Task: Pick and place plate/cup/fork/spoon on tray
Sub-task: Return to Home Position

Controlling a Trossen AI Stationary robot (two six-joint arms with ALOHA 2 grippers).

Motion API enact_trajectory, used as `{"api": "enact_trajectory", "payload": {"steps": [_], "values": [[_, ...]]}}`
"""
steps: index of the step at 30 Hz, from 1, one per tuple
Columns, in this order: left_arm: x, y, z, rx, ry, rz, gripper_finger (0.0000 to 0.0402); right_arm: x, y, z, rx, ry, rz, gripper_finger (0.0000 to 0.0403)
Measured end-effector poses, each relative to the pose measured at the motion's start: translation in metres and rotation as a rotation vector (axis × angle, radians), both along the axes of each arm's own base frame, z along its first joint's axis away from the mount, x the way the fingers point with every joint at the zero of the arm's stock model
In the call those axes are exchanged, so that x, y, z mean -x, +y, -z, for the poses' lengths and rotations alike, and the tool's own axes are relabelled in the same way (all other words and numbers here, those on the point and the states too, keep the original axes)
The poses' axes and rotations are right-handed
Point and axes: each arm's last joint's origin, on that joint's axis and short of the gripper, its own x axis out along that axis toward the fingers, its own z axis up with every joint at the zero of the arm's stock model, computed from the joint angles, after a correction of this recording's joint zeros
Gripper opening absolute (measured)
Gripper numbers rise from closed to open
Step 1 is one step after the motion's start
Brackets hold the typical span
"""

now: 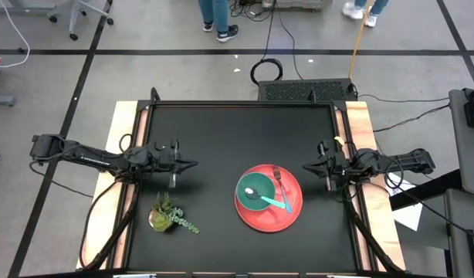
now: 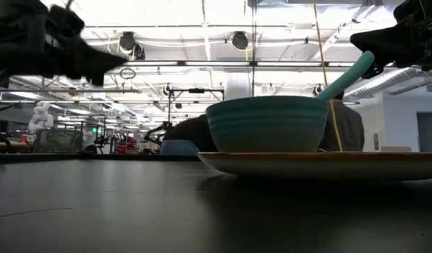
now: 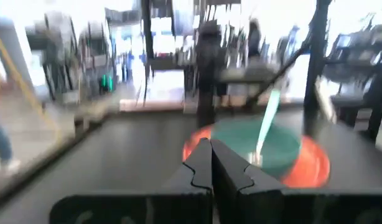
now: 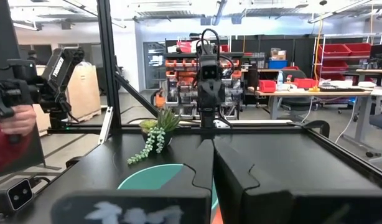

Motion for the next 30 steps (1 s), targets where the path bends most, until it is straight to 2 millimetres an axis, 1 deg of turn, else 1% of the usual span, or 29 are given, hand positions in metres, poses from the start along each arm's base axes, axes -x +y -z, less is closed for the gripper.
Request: {"api": "enact_trajectory", "payload": {"steps": [3, 5, 13, 17, 19, 30], "values": [[0.001, -0.004, -0.01, -0.066, -0.103, 0.046, 0.0, 0.0, 0.0, 0.0, 0.0, 0.0, 0.0, 0.0], [0.002, -0.006, -0.012, -0.106, -0.12, 0.053, 0.0, 0.0, 0.0, 0.0, 0.0, 0.001, 0.0, 0.0], [0.006, -0.009, -0.018, -0.124, -0.164, 0.019, 0.0, 0.0, 0.0, 0.0, 0.0, 0.002, -0.002, 0.0], [0.014, -0.013, -0.03, -0.171, -0.279, 0.014, 0.0, 0.0, 0.0, 0.0, -0.003, 0.003, -0.003, 0.0], [0.018, -0.014, -0.034, -0.202, -0.307, 0.013, 0.0, 0.0, 0.0, 0.001, -0.003, 0.006, -0.003, 0.0], [0.03, -0.012, -0.038, -0.211, -0.308, -0.068, 0.0, 0.0, 0.0, 0.001, -0.003, 0.012, -0.004, 0.0]]}}
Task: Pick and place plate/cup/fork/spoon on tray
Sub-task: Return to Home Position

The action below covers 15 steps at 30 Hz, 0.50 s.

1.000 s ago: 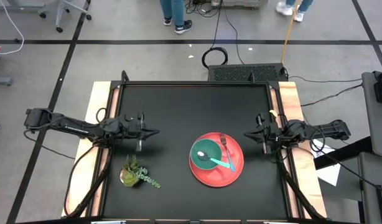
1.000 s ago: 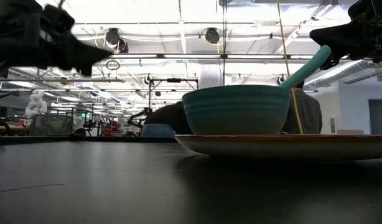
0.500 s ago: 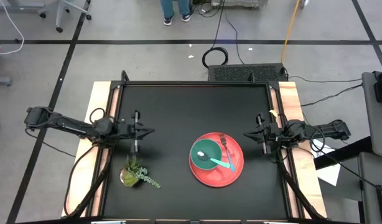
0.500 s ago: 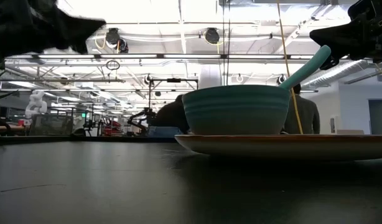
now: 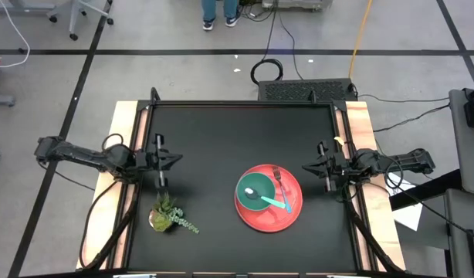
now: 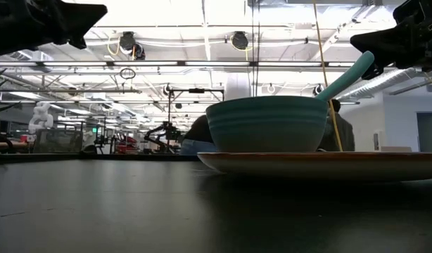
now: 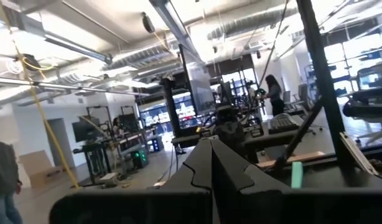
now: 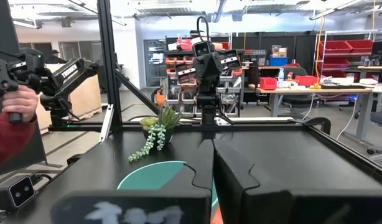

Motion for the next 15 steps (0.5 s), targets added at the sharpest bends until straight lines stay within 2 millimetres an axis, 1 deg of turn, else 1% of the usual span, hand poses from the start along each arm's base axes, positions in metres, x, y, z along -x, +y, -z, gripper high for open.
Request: {"api": "enact_trajectory", "payload": {"steps": [2, 6, 11, 15], "values": [[0.0, 0.0, 0.001, 0.0, 0.014, -0.01, 0.0, 0.0, 0.0, 0.0, 0.0, 0.0, 0.0, 0.0], [-0.001, 0.002, 0.008, 0.003, 0.095, -0.06, 0.0, 0.0, 0.0, 0.0, 0.001, 0.0, -0.004, 0.0], [-0.003, 0.001, 0.022, -0.001, 0.238, -0.019, 0.0, 0.0, 0.0, 0.002, 0.012, 0.022, -0.004, 0.0], [-0.004, 0.001, 0.034, 0.022, 0.358, -0.027, 0.0, 0.0, 0.0, 0.004, 0.021, 0.04, -0.003, 0.0]]}}
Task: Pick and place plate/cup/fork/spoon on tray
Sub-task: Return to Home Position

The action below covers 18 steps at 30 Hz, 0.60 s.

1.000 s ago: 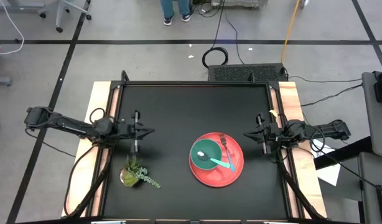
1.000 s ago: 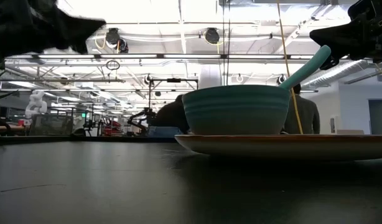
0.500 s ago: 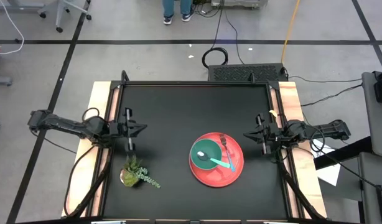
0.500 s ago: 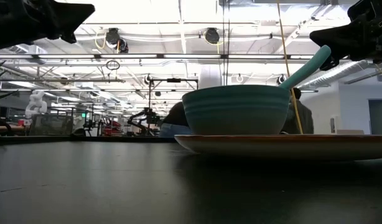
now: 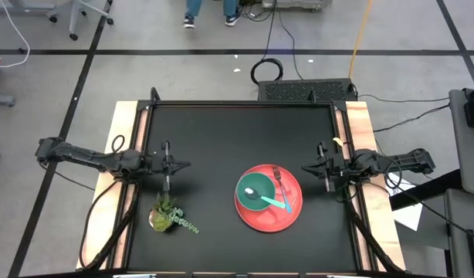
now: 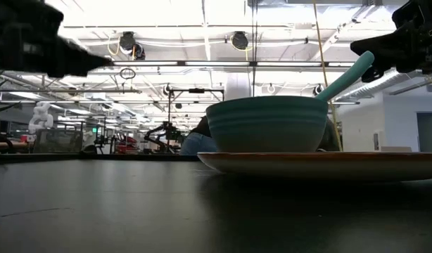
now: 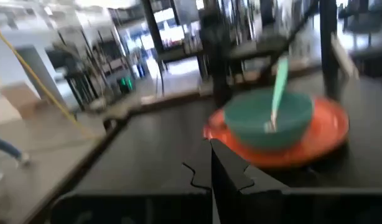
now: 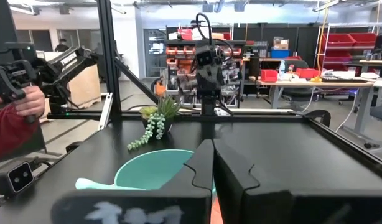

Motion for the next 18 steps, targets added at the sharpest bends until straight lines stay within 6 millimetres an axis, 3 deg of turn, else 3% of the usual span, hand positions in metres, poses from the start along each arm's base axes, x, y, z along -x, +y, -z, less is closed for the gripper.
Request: {"api": "enact_trajectory", "payload": {"steps": [7, 18], "values": [[0.0, 0.0, 0.001, -0.079, 0.013, -0.003, 0.0, 0.0, 0.0, 0.0, 0.001, 0.0, 0.0, 0.0], [0.015, 0.004, -0.029, -0.151, -0.274, -0.086, 0.0, 0.0, 0.0, 0.0, -0.006, 0.0, -0.001, 0.0]]}}
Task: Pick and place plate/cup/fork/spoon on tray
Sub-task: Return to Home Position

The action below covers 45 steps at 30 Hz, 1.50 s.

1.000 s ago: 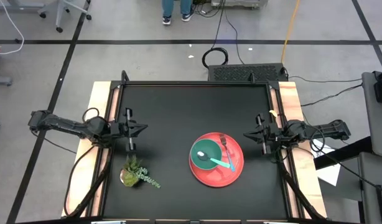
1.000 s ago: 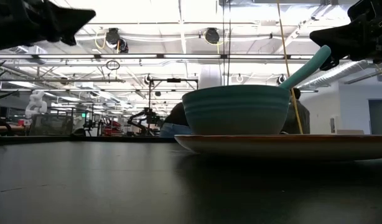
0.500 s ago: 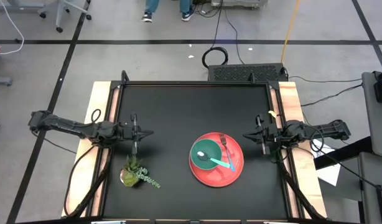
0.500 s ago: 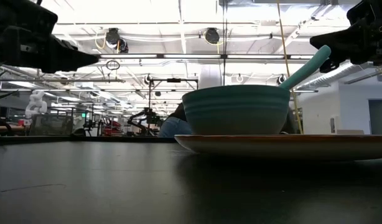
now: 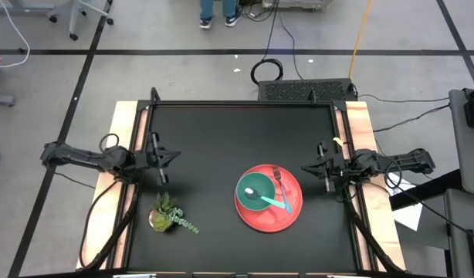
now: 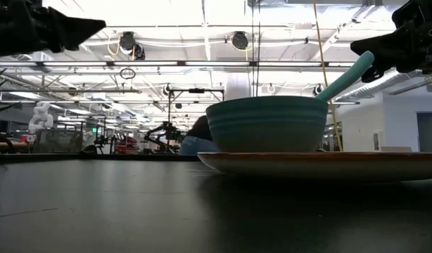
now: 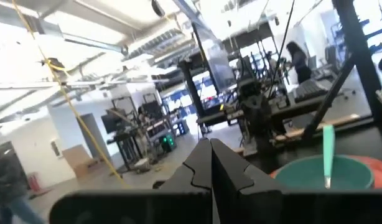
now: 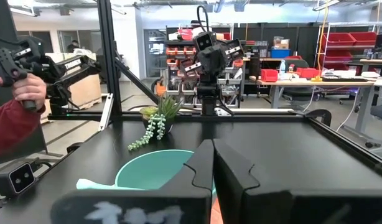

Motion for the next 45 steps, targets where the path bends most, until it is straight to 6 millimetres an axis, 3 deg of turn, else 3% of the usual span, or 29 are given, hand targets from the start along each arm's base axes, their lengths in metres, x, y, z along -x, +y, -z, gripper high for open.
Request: {"api": "enact_trajectory", "payload": {"steps": [11, 18, 28, 45], "values": [[0.008, 0.001, -0.004, 0.047, -0.064, 0.037, 0.0, 0.0, 0.0, 0.0, -0.002, -0.002, 0.0, 0.0], [0.003, 0.0, 0.017, 0.236, 0.141, 0.068, 0.0001, 0.0, 0.0, -0.001, -0.009, -0.006, -0.001, 0.0], [0.004, -0.003, 0.036, 0.224, 0.407, 0.149, 0.0002, 0.0, 0.0, 0.0, -0.008, 0.003, -0.001, 0.0], [0.004, -0.003, 0.035, 0.242, 0.423, 0.166, 0.0007, 0.0, 0.0, 0.001, -0.003, 0.01, 0.0, 0.0]]}}
